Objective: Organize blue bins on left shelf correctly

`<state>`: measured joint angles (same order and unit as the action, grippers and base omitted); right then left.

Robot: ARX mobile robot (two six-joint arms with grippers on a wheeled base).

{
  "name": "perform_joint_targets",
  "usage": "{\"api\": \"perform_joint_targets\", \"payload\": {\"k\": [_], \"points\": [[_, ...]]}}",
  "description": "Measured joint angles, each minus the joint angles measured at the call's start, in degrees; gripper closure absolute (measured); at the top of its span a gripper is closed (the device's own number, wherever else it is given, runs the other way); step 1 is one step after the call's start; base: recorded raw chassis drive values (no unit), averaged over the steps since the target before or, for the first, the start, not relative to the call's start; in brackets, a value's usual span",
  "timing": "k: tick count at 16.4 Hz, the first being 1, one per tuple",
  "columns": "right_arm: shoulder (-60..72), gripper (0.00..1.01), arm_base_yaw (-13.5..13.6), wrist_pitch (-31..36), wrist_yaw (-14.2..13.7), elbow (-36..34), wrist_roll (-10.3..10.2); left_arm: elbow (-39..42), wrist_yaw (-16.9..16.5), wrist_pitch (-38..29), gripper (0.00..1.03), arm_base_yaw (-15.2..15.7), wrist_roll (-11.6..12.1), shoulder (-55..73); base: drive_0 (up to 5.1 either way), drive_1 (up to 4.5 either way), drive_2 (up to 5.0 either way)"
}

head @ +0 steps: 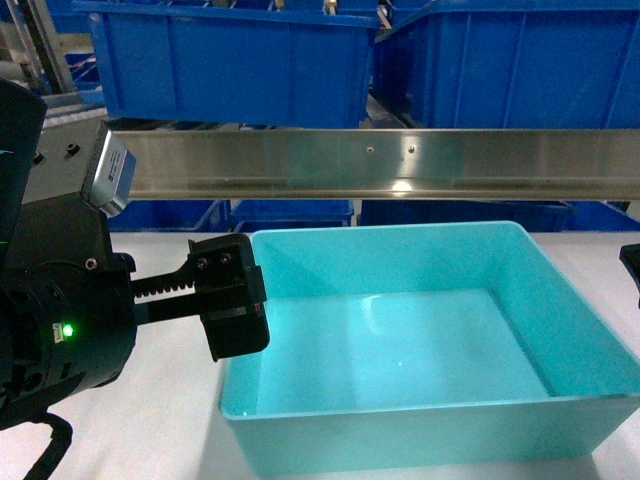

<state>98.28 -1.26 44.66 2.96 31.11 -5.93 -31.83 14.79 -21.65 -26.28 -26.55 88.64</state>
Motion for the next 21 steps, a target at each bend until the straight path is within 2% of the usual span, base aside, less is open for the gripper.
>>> {"api": "perform_joint_targets", "payload": {"k": [6, 7, 8, 10, 11, 12, 13, 14, 15, 16, 19, 21], "points": [[0.02, 0.03, 0.04, 0.02, -0.11, 0.00, 0.00, 0.00, -0.02, 0.02, 0.05, -0.13, -0.59, -0.02, 0.0, 0.00, 0.0], [0.02, 0.03, 1.36, 2.36, -2.73, -1.16, -0.02, 0.02, -0.02, 0.02, 0.05, -0.13, -0.63, -0.02, 0.0, 0.00, 0.0], [-0.13, 0.03, 3.76, 2.01, -5.84, -3.04, -0.46, 0.02, -0.07, 0.02, 0.05, -0.11, -0.68, -0.02, 0.0, 0.00, 0.0], [0.04, 0.03, 9.40, -1.75, -9.68, -5.31, -2.27, 0.81, -4.96, 1.14, 0.05, 1.46, -1.75, -0.79, 0.0, 0.00, 0.0], [0.02, 0.03, 12.13, -2.19, -11.80, -5.31, -3.63, 1.68, -8.76, 2.29, 0.05, 3.13, -2.51, -1.42, 0.0, 0.00, 0.0], [-0.09, 0.03, 13.99, -4.04, -12.66, -4.79, -5.01, 2.34, -11.43, 2.64, 0.05, 4.52, -2.86, -1.49, 0.0, 0.00, 0.0], [0.31, 0.03, 15.52, -3.61, -13.99, -4.70, -5.46, 2.54, -14.78, 3.19, 0.05, 6.03, -3.21, -1.36, 0.0, 0.00, 0.0], [1.20, 0.03, 16.41, -3.54, -15.02, -3.91, -5.64, 2.56, -15.69, 3.17, 0.05, 6.69, -3.21, -1.27, 0.0, 0.00, 0.0], [3.37, 0.03, 16.61, -2.14, -16.76, -2.69, -5.60, 2.56, -18.05, 3.30, 0.05, 6.93, -3.19, -1.18, 0.0, 0.00, 0.0], [5.46, 0.03, 16.39, -1.36, -18.38, -1.55, -5.14, 2.54, -18.67, 2.86, 0.05, 6.51, -3.02, -0.87, 0.0, 0.00, 0.0], [8.15, 0.03, 14.49, -1.55, -19.26, 0.72, -4.04, 1.60, -19.78, 3.69, 0.05, 4.85, -2.97, -1.14, 0.0, 0.00, 0.0], [9.22, 0.03, 13.84, -1.51, -19.30, 2.40, -3.74, 1.27, -20.59, 3.56, 0.05, 4.31, -1.97, -1.09, 0.0, 0.00, 0.0]]}}
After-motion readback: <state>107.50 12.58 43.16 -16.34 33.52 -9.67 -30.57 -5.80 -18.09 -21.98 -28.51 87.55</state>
